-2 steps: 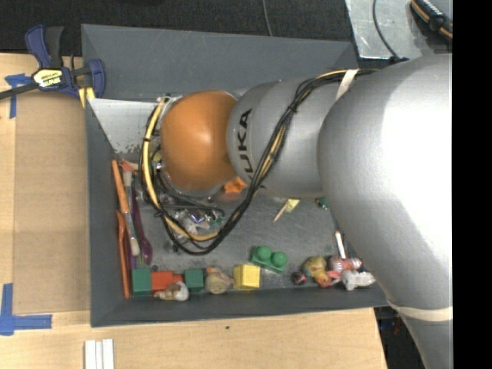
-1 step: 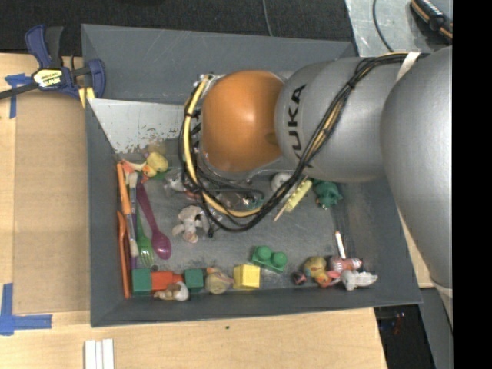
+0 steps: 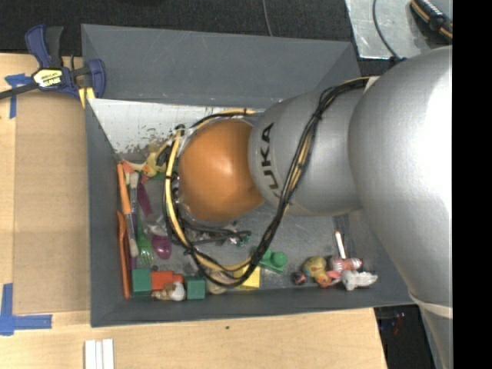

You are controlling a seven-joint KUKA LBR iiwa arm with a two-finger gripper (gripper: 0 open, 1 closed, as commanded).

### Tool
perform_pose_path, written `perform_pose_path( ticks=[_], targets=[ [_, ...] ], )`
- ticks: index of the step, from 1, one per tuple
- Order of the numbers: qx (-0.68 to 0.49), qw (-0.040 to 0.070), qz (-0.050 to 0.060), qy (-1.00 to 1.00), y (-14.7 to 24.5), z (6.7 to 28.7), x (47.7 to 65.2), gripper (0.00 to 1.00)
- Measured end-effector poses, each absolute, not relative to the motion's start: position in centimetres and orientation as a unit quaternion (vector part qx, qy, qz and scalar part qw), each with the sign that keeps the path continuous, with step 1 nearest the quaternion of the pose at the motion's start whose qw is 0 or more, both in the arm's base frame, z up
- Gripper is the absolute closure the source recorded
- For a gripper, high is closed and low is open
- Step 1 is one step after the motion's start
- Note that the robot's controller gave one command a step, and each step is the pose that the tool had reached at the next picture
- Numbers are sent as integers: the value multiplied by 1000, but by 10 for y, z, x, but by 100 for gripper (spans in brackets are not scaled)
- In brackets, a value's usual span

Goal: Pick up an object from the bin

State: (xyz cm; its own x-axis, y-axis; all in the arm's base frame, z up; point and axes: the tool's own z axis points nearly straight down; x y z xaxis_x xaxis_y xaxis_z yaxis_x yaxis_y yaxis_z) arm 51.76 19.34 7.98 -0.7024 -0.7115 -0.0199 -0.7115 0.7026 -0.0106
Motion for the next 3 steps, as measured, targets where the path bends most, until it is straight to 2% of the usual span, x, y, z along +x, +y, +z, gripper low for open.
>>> perform_pose_path(
  ticks=[1, 2, 3],
  targets=[
    [-356, 15, -2, 934, 144, 87, 552, 0],
    [-405, 18, -3, 914, 197, 77, 528, 0],
    [-425, 18, -6, 905, 214, 73, 569, 0]
  ],
)
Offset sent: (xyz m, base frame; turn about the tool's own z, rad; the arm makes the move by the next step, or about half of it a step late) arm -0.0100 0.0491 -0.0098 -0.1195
